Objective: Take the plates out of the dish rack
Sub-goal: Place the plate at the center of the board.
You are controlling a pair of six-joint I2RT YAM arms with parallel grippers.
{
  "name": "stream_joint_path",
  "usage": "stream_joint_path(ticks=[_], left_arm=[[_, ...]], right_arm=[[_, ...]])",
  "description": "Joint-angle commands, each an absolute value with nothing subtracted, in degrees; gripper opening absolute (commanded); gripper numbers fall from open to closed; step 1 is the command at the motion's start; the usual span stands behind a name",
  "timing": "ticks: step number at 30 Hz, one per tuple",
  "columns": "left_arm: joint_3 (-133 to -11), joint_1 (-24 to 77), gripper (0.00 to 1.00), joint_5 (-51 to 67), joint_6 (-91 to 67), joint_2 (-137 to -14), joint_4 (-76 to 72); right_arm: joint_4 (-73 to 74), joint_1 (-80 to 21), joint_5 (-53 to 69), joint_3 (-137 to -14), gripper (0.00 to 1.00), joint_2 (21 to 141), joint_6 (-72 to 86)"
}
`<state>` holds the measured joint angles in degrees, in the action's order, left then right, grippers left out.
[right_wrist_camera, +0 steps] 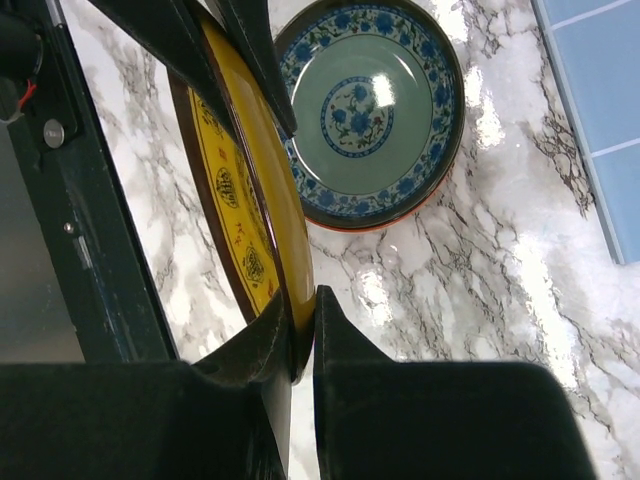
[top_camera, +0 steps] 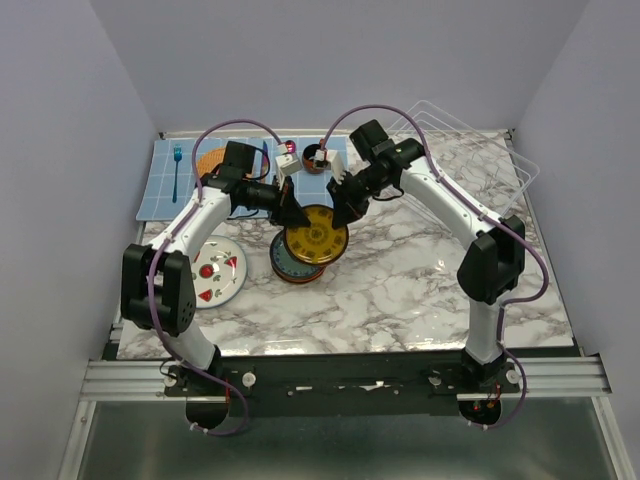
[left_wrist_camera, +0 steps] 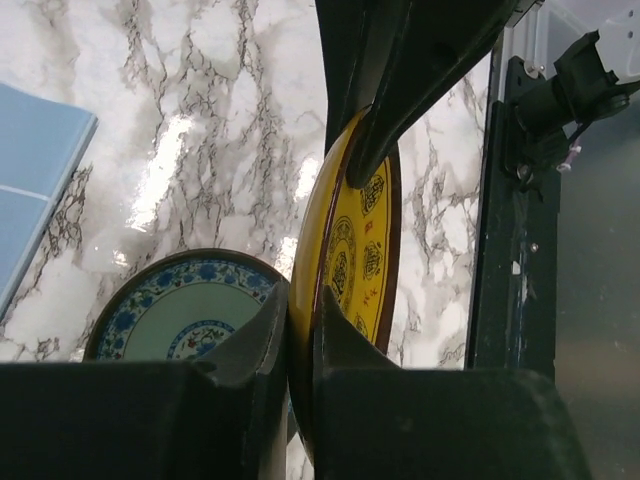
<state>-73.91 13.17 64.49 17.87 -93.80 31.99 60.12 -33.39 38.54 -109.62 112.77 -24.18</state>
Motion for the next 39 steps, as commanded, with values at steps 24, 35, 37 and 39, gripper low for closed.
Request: stream_joint_path(ticks=[24,35,37,39], left_arm=[[-87.98,11.43,0.00,51.59,43.50,-104.58,59.85],[-90.00,11.95,0.00,52.29,44.38,-110.04,59.94],[-90.17,12.13,0.00,52.29,44.21,-110.56,59.50],[-90.26,12.30,0.00,52.21,44.03,-110.83,58.98]], right_arm=[[57.31,-34.01,30.94,-95.63,0.45,103.45,-27.07],[55.72,-34.01,30.50,-91.76,0.45,102.22,-26.98],[55.55,-34.01,30.15,-91.41,0.45,102.04,-27.07],[55.28,-34.01,29.89,-91.06,0.45,101.95,-27.07]])
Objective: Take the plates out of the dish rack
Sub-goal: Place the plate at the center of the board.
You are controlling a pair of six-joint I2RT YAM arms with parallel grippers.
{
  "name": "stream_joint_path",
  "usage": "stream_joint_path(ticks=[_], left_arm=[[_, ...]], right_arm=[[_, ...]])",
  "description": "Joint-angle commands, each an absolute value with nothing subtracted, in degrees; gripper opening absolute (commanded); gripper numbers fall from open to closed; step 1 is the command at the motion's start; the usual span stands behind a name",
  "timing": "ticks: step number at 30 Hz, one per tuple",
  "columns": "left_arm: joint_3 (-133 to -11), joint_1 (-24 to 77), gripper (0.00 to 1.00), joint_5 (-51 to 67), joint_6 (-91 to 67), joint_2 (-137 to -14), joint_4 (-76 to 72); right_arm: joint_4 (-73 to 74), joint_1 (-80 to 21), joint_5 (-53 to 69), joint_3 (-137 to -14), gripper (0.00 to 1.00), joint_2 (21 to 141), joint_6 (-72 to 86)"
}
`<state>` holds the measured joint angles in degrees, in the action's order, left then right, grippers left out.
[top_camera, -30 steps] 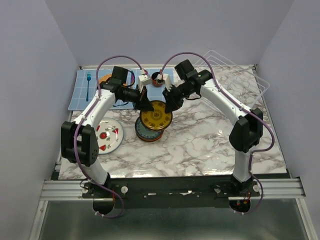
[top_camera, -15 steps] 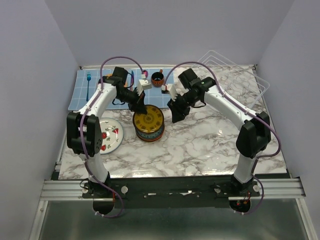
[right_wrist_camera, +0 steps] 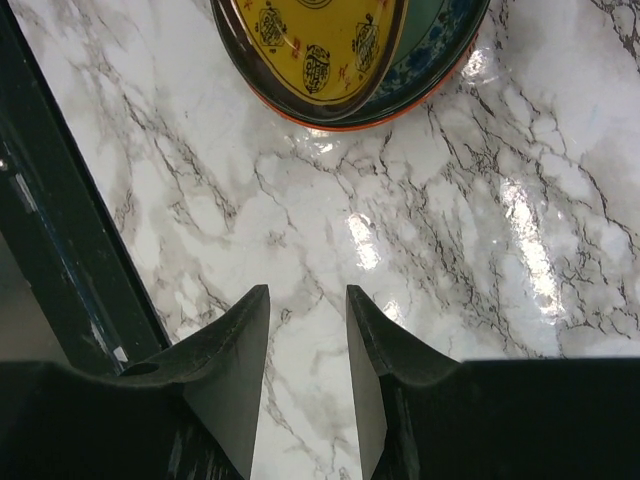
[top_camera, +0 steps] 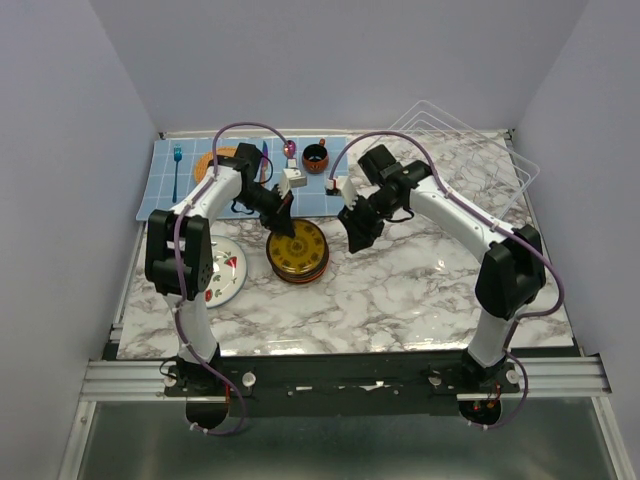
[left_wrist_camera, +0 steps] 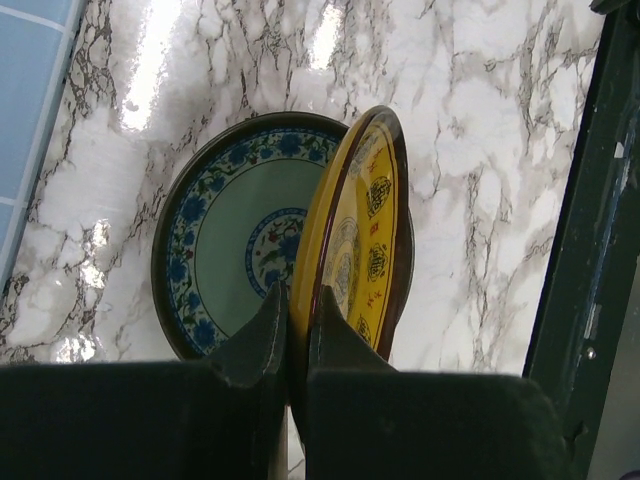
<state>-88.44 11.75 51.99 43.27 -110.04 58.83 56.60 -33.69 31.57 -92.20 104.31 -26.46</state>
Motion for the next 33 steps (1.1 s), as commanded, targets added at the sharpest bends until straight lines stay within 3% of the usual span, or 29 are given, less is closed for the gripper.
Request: stream_joint_path(ticks=[1,10,13,16,19,33], left_arm=[[-90.26,12.22,0.00,52.29,43.86,-110.92,58.71],[-90.61,12.48,0.02,50.45,43.24,-112.06,57.48],[-90.44,12.66,0.25,49.13,42.89,-112.67,56.52],[-90.18,12.66,0.36,47.82,42.28,-112.76,55.47],[-89.83,12.74,0.41,46.68,41.67,-112.68,54.15],[-87.28,14.15,0.41,41.58,39.11,-112.50,49.22]], right_arm=[[55.20,-34.01,29.88,-90.88,0.45,101.95,-27.07],[54.84,-34.10,29.79,-90.53,0.45,101.51,-26.98],[54.93,-34.01,29.88,-90.62,0.45,101.43,-26.98],[55.11,-34.01,29.53,-90.44,0.45,101.43,-27.16],[54.76,-34.01,29.71,-90.09,0.45,101.43,-27.07],[54.05,-34.01,30.32,-87.98,0.45,100.90,-27.33]])
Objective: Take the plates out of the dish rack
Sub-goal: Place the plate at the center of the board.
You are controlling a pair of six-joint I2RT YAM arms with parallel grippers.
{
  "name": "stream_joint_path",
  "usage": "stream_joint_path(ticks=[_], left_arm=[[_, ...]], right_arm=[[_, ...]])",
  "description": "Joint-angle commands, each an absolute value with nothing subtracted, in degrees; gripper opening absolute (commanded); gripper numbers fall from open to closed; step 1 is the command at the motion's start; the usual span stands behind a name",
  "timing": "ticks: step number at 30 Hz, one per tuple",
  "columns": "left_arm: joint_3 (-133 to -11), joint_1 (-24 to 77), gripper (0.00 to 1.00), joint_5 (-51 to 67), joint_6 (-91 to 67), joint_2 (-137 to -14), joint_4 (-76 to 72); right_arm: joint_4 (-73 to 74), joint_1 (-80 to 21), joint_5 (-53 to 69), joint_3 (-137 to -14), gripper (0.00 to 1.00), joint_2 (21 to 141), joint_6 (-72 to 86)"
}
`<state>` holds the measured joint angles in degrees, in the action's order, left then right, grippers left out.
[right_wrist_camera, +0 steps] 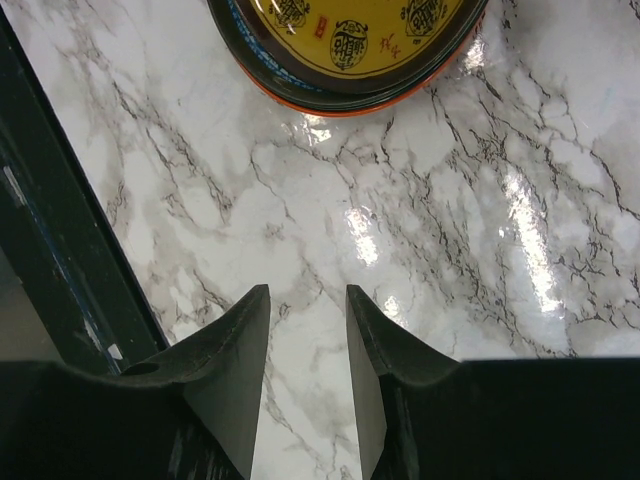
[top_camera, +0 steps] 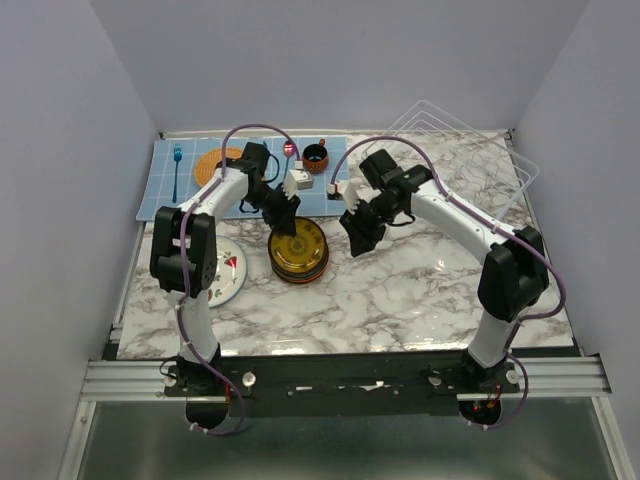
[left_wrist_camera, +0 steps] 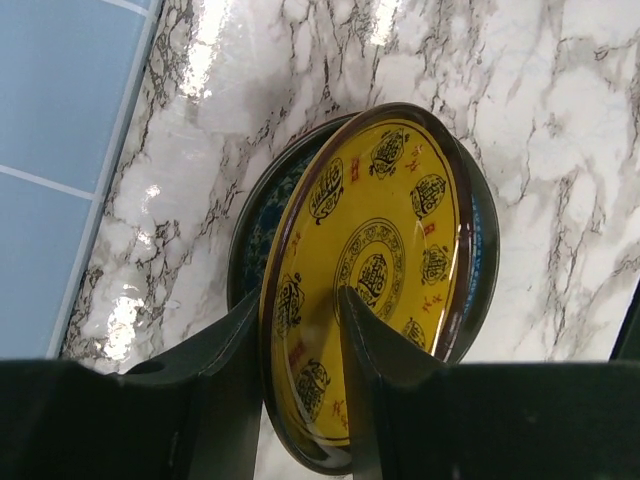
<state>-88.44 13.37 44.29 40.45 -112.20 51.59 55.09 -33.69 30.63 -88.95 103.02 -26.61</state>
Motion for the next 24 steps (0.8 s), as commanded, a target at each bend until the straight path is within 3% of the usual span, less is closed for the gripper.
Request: stream_joint_path(ticks=[1,24], left_arm=[[-87.01,14.50,0.41,41.05,38.68,-112.41,48.52],[-80.69,17.75,0.37,26.99,35.60,-109.07,39.56]], right_arm=[[54.05,-34.01,30.41,-87.89,0.45,100.90,-27.33],[53.09,-34.01,30.50,-85.96,0.44,100.55,-27.60]])
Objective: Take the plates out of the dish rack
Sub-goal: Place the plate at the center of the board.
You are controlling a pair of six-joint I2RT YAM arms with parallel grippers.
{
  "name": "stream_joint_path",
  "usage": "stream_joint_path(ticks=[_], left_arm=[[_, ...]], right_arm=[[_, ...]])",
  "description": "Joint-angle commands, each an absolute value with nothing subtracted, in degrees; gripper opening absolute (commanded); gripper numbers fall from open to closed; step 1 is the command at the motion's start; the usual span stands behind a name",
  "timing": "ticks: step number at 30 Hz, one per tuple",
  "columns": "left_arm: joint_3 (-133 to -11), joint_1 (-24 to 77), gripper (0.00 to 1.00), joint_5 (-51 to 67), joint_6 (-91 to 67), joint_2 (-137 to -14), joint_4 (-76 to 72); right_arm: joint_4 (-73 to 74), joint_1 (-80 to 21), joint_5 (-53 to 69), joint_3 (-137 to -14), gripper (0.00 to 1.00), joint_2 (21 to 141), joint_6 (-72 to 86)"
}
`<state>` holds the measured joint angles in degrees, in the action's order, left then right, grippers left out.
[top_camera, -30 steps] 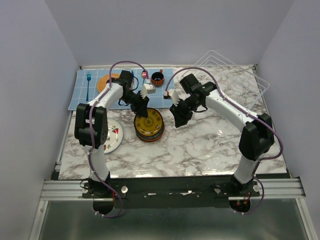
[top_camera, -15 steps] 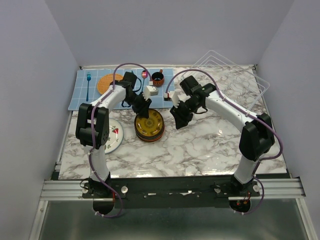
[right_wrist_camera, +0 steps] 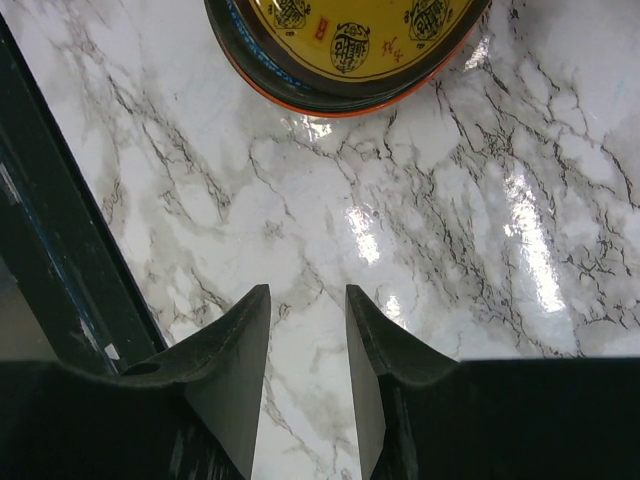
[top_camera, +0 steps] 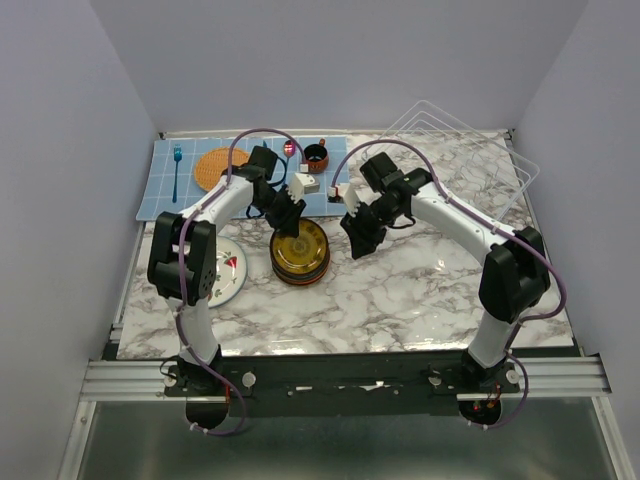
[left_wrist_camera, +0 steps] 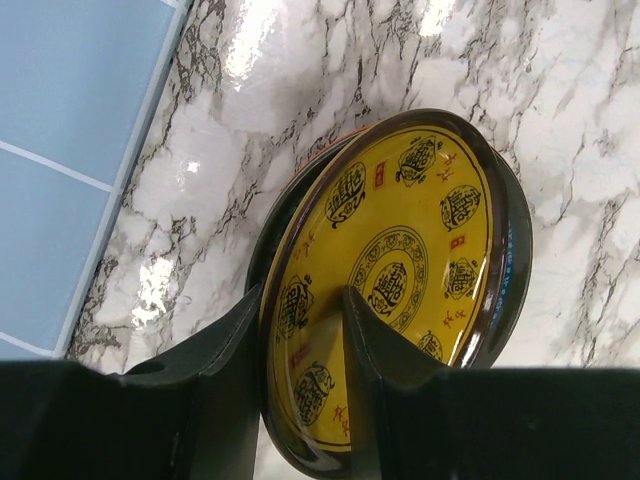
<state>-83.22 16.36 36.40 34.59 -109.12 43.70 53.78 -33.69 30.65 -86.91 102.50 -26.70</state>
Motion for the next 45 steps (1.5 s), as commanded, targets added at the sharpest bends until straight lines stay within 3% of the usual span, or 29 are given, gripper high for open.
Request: stream_joint_path(ticks=[1,14,23,45], left_arm=[[-80.42,17.93,0.37,25.94,35.68,-108.90,39.12],[-78.66,18.98,0.37,19.08,36.56,-108.63,37.18],[-77.78,19.25,0.50,16.52,37.00,-107.93,36.12],[-72.33,19.86,0.61,15.73,37.62,-104.85,31.11]], right_arm=[[53.09,-34.01,30.59,-85.96,0.44,100.55,-27.68],[53.79,-34.01,31.11,-86.57,0.44,100.99,-27.77],[53.70,-34.01,31.03,-86.40,0.44,101.16,-27.86],[52.91,-34.01,31.38,-84.82,0.44,101.51,-27.86]])
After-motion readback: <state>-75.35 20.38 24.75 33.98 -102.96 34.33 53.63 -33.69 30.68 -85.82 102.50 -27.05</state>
